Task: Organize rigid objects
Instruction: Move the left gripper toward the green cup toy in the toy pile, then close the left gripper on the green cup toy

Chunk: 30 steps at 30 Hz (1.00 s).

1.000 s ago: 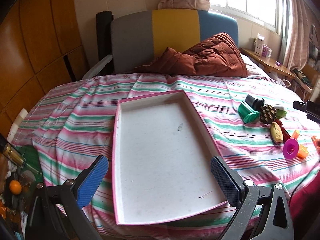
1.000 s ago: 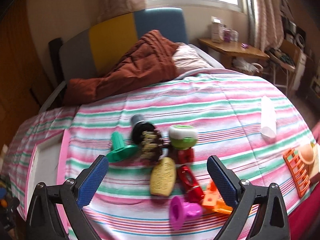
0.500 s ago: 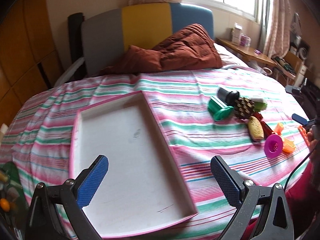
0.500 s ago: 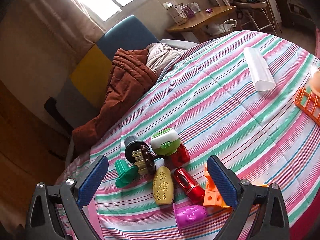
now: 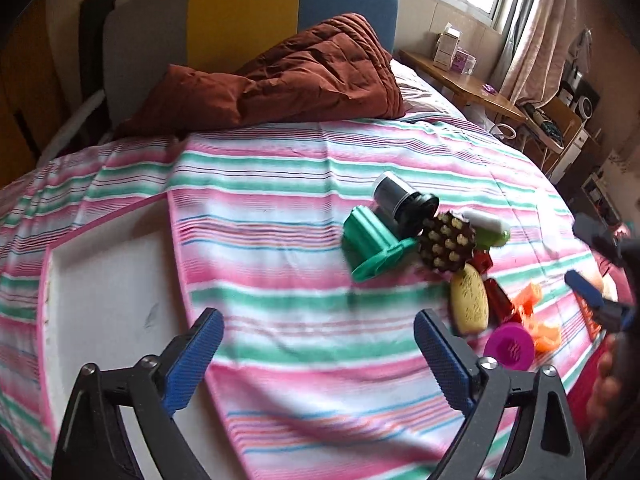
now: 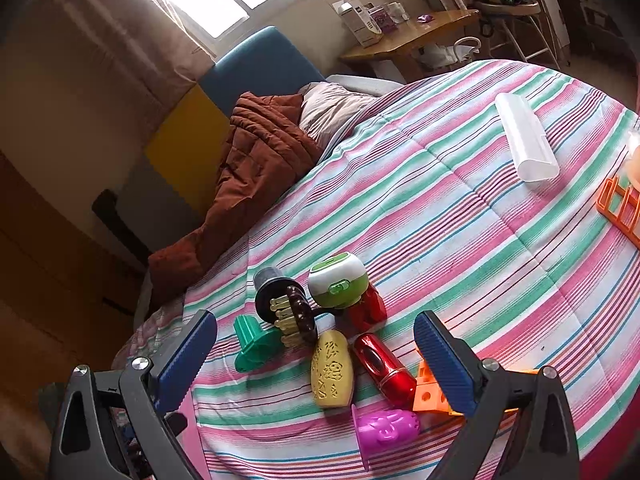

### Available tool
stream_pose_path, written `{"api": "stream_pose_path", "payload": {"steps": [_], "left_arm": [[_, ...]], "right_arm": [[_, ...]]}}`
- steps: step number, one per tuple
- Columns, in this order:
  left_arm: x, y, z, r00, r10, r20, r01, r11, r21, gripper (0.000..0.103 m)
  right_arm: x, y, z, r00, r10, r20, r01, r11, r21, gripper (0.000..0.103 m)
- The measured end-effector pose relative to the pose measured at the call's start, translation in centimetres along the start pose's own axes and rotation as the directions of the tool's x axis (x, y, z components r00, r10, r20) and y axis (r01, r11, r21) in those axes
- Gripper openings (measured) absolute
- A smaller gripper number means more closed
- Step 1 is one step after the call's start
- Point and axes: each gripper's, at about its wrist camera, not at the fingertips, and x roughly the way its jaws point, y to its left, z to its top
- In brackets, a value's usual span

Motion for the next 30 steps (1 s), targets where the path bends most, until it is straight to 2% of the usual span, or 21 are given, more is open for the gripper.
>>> {"api": "stream_pose_path", "payload": {"steps": [11, 14, 16, 17, 19, 23, 24, 30], "left_arm": [[7.9, -2.6, 5.2, 0.995, -0.044, -0.084, 0.039, 0.997, -0.061, 0.076], [10.3, -2.6, 5.9, 0.991, -0.048, -0.128, 0.038, 0.996, -0.083, 0.065], [11.9, -2.4, 5.9, 0.984, -0.064, -0.167, 0.047, 0.993, -0.108, 0.049], [12.7, -2.3, 5.9, 0.98, -0.075, -0.187, 0.052, 0.991, -0.122, 0.046], [12.8, -2.7, 5.7, 0.987, -0.038, -0.159, 0.024, 0.996, -0.085, 0.04], [12.6, -3.6, 4.8, 0.991, 0.014, -0.134, -0.012, 1.0, 0.016, 0.036], [12.5, -3.8, 4.6, 0.991, 0.031, -0.129, -0.026, 0.999, 0.038, 0.03], [10.2, -2.7, 2.9, 0.991, 0.044, -0.125, -0.038, 0.998, 0.053, 0.03]], "right_arm": [[0.6, 0.7, -0.3, 1.0, 0.001, -0.025, -0.002, 0.999, -0.04, 0.101], [0.6, 0.7, -0.2, 1.0, 0.006, -0.027, -0.007, 0.999, -0.034, 0.101], [0.6, 0.6, -0.2, 1.0, 0.009, -0.03, -0.01, 1.0, -0.027, 0.101], [0.6, 0.5, -0.2, 0.999, 0.011, -0.03, -0.012, 1.0, -0.025, 0.101], [0.5, 0.6, -0.2, 1.0, 0.012, -0.028, -0.013, 1.0, -0.022, 0.101], [0.4, 0.4, -0.2, 1.0, 0.008, -0.023, -0.009, 1.0, -0.015, 0.101], [0.3, 0.4, -0.2, 1.0, 0.006, -0.019, -0.007, 1.0, -0.011, 0.101], [0.3, -0.2, 0.0, 1.0, 0.011, -0.024, -0.011, 1.0, 0.018, 0.101]]}}
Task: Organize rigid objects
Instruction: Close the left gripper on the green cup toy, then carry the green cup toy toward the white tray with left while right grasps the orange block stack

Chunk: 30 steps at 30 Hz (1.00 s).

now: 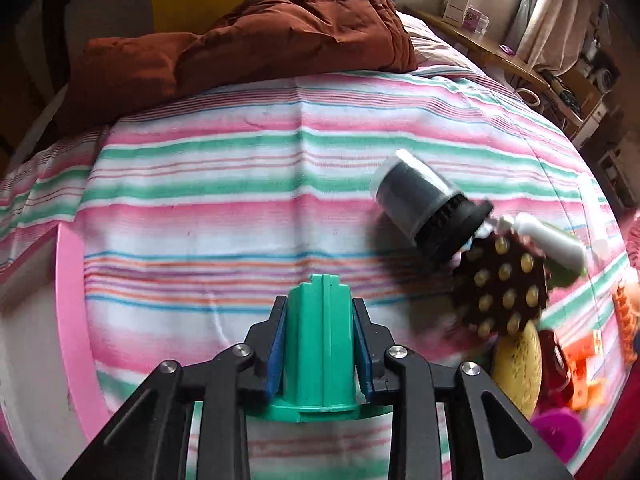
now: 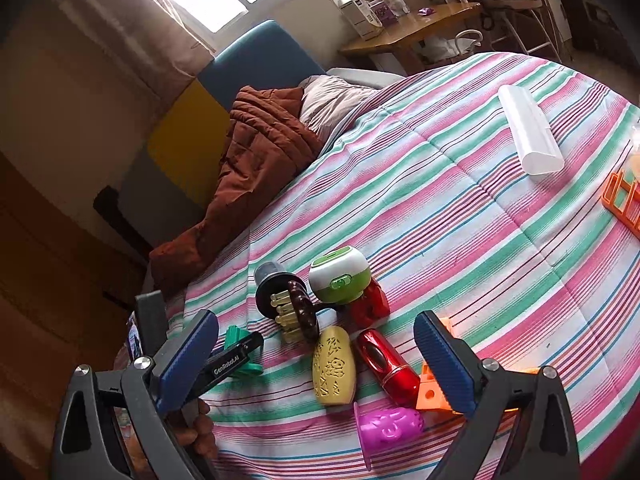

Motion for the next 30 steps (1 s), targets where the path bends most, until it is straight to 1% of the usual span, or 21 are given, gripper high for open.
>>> {"api": "stream_pose_path", "payload": {"steps": [9, 10, 12, 13, 15, 17, 19, 21, 23, 27, 28, 30], "left_arm": [[-4.2, 1.4, -6.2, 1.0, -0.024, 0.018, 0.024, 1.0, 0.014, 0.03], [-4.7, 1.5, -6.9, 0.999, -0.025, 0.025, 0.024, 1.0, 0.019, 0.03], [-5.7, 1.5, -7.6, 0.999, -0.033, 0.04, 0.032, 0.999, 0.03, 0.03], [-6.1, 1.3, -7.7, 0.998, -0.042, 0.047, 0.04, 0.999, 0.034, 0.03], [-7.2, 1.4, -8.3, 0.996, -0.056, 0.065, 0.054, 0.998, 0.038, 0.03], [-8.3, 1.7, -8.8, 0.994, -0.071, 0.083, 0.068, 0.997, 0.041, 0.03], [-9.4, 1.9, -9.4, 0.992, -0.077, 0.104, 0.071, 0.996, 0.054, 0.03], [-10.4, 2.2, -10.0, 0.989, -0.083, 0.121, 0.076, 0.995, 0.06, 0.03], [-11.1, 2.6, -10.6, 0.986, -0.101, 0.134, 0.095, 0.994, 0.051, 0.03], [-12.1, 3.5, -11.5, 0.982, -0.117, 0.148, 0.113, 0.993, 0.033, 0.03], [-12.4, 3.7, -11.7, 0.981, -0.12, 0.152, 0.117, 0.993, 0.029, 0.03], [-13.0, 4.3, -12.2, 0.979, -0.125, 0.16, 0.123, 0.992, 0.021, 0.03]], "right_arm": [[0.4, 0.0, -0.2, 0.999, -0.035, -0.025, 0.035, 0.999, -0.01, 0.097], [0.4, -0.1, -0.2, 0.999, -0.036, -0.024, 0.036, 0.999, -0.005, 0.096], [0.5, -0.4, -0.1, 0.999, -0.03, -0.032, 0.031, 0.999, 0.01, 0.088], [0.6, -0.6, -0.1, 0.999, -0.028, -0.042, 0.028, 0.999, 0.021, 0.087], [1.0, -1.0, -0.1, 0.997, -0.027, -0.067, 0.03, 0.999, 0.041, 0.081], [1.4, -1.1, -0.1, 0.994, -0.025, -0.104, 0.029, 0.999, 0.041, 0.078], [2.1, -1.2, -0.3, 0.983, -0.015, -0.181, 0.022, 0.999, 0.039, 0.076], [2.4, -0.8, -0.7, 0.971, -0.022, -0.237, 0.025, 1.0, 0.009, 0.076], [2.5, -0.2, -1.0, 0.954, -0.073, -0.291, 0.061, 0.997, -0.05, 0.076], [2.2, 0.6, -1.6, 0.921, -0.164, -0.353, 0.111, 0.98, -0.166, 0.076], [2.0, 0.6, -1.6, 0.917, -0.187, -0.351, 0.128, 0.975, -0.183, 0.076], [1.5, -0.2, -1.0, 0.917, -0.22, -0.333, 0.17, 0.97, -0.173, 0.076]]}}
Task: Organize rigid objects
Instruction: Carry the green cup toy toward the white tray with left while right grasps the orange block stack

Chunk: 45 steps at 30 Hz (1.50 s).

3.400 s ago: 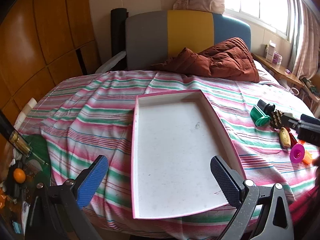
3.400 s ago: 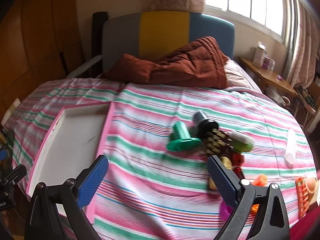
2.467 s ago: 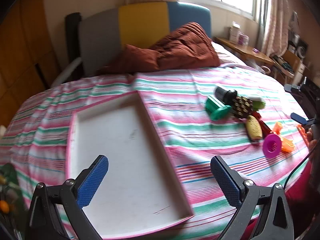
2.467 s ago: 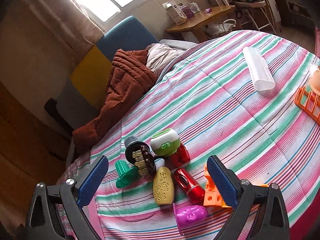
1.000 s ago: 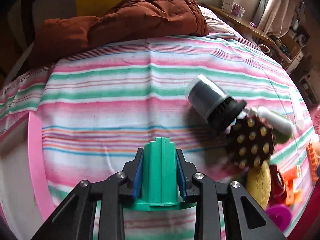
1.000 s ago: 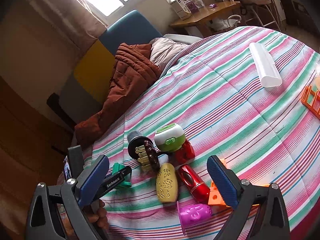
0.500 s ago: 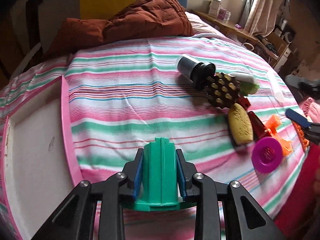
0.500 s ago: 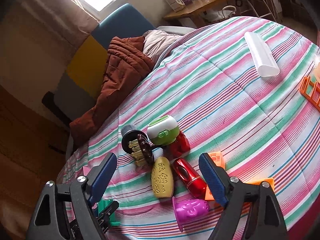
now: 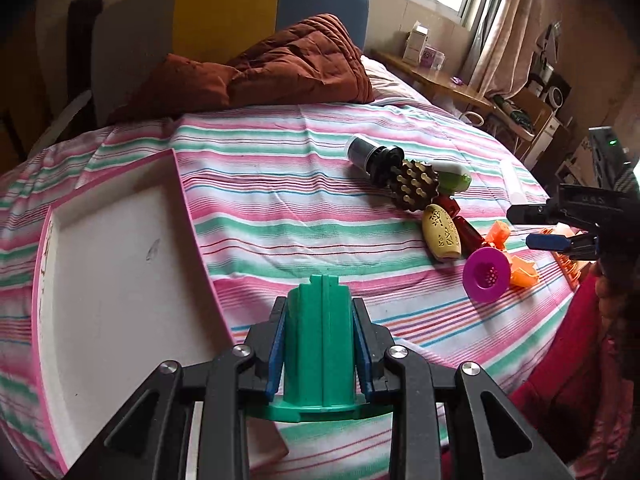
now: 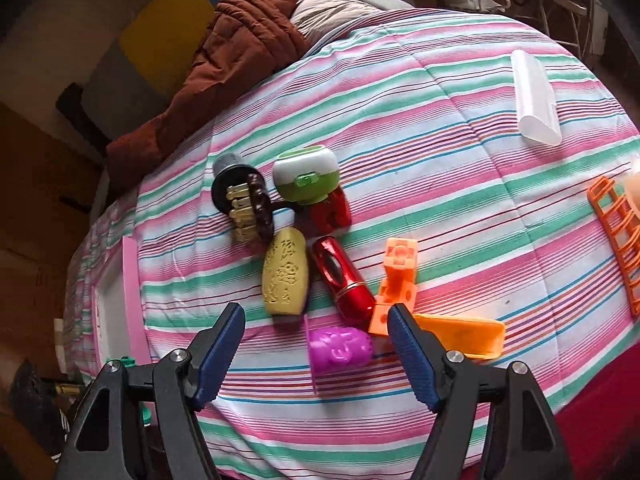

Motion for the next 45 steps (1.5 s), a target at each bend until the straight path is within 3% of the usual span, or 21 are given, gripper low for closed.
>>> {"api": "stream_pose_path", "payload": {"steps": [4, 8, 13, 18, 27, 34, 39, 45], "left_arm": [[-1.2, 1.1, -0.7, 1.0, -0.009, 0.012, 0.009, 0.999, -0.034, 0.03], [-1.7, 2.3, -1.3, 1.0, -0.006, 0.012, 0.007, 0.998, -0.069, 0.03], [-2.4, 3.5, -2.1, 1.0, -0.001, 0.015, 0.002, 0.995, -0.1, 0.03], [-3.2, 4.4, -2.6, 1.0, 0.005, 0.026, -0.002, 0.993, -0.122, 0.03], [-4.4, 7.0, -3.9, 0.998, 0.039, 0.042, -0.031, 0.983, -0.179, 0.03], [-5.5, 11.7, -4.7, 0.996, 0.08, 0.05, -0.062, 0.955, -0.291, 0.03], [-6.4, 16.7, -3.2, 0.987, 0.138, 0.083, -0.099, 0.927, -0.361, 0.03], [-4.7, 20.0, 0.4, 0.977, 0.196, 0.087, -0.156, 0.93, -0.334, 0.03]], "right_arm": [[-0.9, -2.4, 1.4, 0.996, -0.087, 0.037, 0.083, 0.992, 0.095, 0.071], [0.3, -3.1, 1.9, 0.99, -0.144, -0.001, 0.143, 0.985, 0.1, 0.058], [2.9, -3.0, 2.3, 0.98, -0.189, -0.056, 0.193, 0.976, 0.096, 0.054], [5.3, -3.6, 3.2, 0.962, -0.256, -0.089, 0.267, 0.955, 0.13, 0.024], [6.7, -2.4, 2.9, 0.938, -0.329, -0.107, 0.334, 0.942, 0.029, 0.026], [6.8, -2.1, 2.5, 0.929, -0.357, -0.099, 0.357, 0.934, -0.025, 0.025], [6.6, -2.2, 2.4, 0.93, -0.358, -0.089, 0.355, 0.934, -0.039, 0.023], [6.3, -2.4, 2.2, 0.934, -0.35, -0.074, 0.347, 0.936, -0.051, 0.023]]}}
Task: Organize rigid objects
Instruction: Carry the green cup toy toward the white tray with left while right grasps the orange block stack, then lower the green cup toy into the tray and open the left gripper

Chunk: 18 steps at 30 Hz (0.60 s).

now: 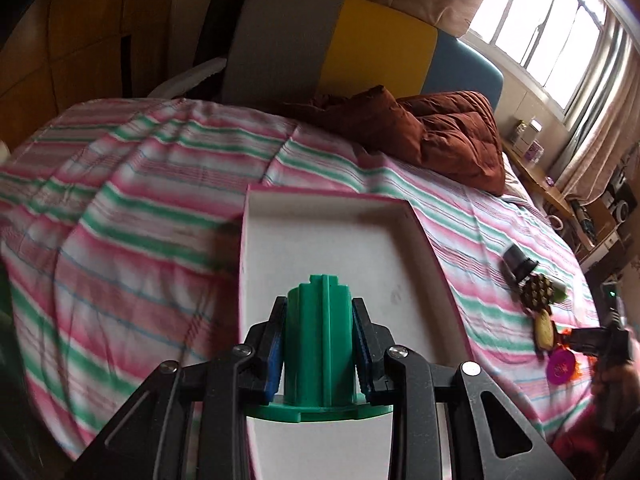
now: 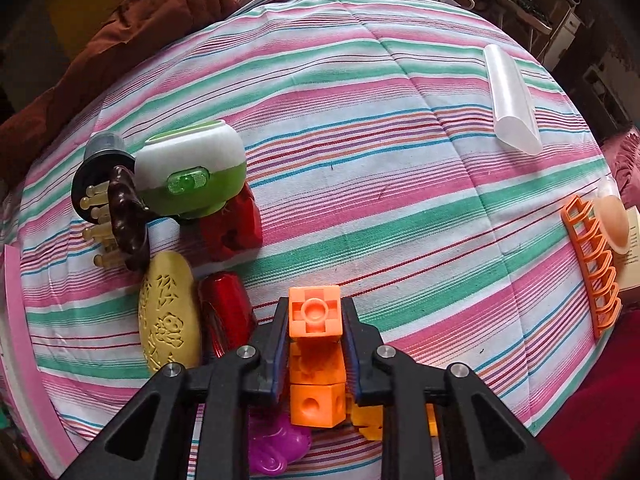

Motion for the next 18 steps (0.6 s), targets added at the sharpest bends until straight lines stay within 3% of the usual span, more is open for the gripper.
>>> {"api": "stream_pose_path", "payload": {"steps": [8, 18], "left_arm": [[4.9, -0.1, 3.8, 0.999, 0.039, -0.022, -0.038, 0.998, 0.052, 0.03], [8.7, 0.2, 5.0, 0.991, 0.123, -0.059, -0.119, 0.991, 0.064, 0.031]], "right_arm": [[-0.2, -0.7, -0.1, 1.0, 0.012, 0.01, -0.012, 1.0, -0.011, 0.023], [-0.5, -1.7, -0.1, 1.0, 0.016, 0.025, -0.015, 1.0, -0.025, 0.023]]}}
